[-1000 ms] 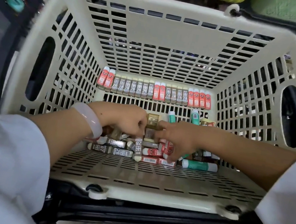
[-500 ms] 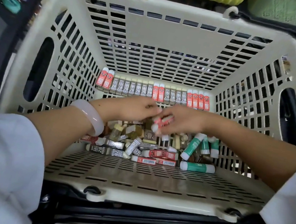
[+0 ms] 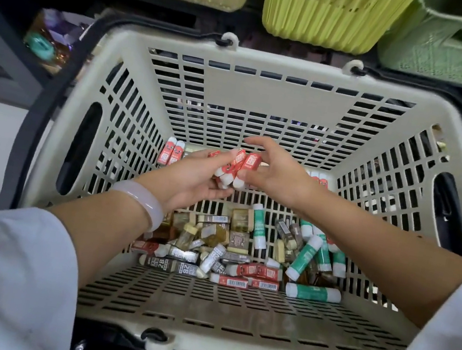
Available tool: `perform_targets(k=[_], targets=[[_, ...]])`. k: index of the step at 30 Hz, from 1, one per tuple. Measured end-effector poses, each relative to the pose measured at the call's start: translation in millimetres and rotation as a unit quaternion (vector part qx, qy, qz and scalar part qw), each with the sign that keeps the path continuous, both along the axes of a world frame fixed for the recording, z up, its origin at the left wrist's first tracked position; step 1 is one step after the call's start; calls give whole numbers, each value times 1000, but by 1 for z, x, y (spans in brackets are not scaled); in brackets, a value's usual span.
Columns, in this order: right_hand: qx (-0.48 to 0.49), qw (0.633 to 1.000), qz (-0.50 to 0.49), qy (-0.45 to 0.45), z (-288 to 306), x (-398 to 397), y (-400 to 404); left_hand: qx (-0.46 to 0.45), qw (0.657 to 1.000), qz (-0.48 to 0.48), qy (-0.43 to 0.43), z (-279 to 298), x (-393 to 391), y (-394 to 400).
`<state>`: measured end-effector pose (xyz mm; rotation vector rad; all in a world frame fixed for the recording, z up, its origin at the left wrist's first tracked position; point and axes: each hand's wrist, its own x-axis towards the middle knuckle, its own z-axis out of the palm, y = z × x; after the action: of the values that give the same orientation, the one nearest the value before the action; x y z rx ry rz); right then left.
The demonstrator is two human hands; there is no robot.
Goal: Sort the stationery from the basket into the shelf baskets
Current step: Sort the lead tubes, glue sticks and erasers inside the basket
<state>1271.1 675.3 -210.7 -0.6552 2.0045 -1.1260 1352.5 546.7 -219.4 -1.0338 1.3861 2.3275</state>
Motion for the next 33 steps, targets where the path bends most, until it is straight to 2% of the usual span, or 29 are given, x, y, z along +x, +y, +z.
perform_targets(k=[7,12,16,19,21,23,28,33], targets=[[7,995,12,100,-4,-6,-9,-41,999,17,-23,4,-1,-4],[28,994,-11,102,-12,-10,-10,-173,979,21,-106,9,9,-23],[-5,997,-71,4,-24,-4,-28,-260,946,12,-192,8,23,-40],[1,984,-142,-110,-37,0,-55,-254,945,29,-204,5,25,-45],[0,958,-197,-206,-44,4,-73,-232,944,46,-230,1,26,-46],[14,943,-233,-235,-52,10,-89,-213,946,54,-239,-4,25,-45],[32,951,-288,-111,-74,23,-112,-232,940,65,-241,-14,18,-45],[61,966,-251,-7,-82,29,-123,-227,944,45,-234,-17,17,-44]])
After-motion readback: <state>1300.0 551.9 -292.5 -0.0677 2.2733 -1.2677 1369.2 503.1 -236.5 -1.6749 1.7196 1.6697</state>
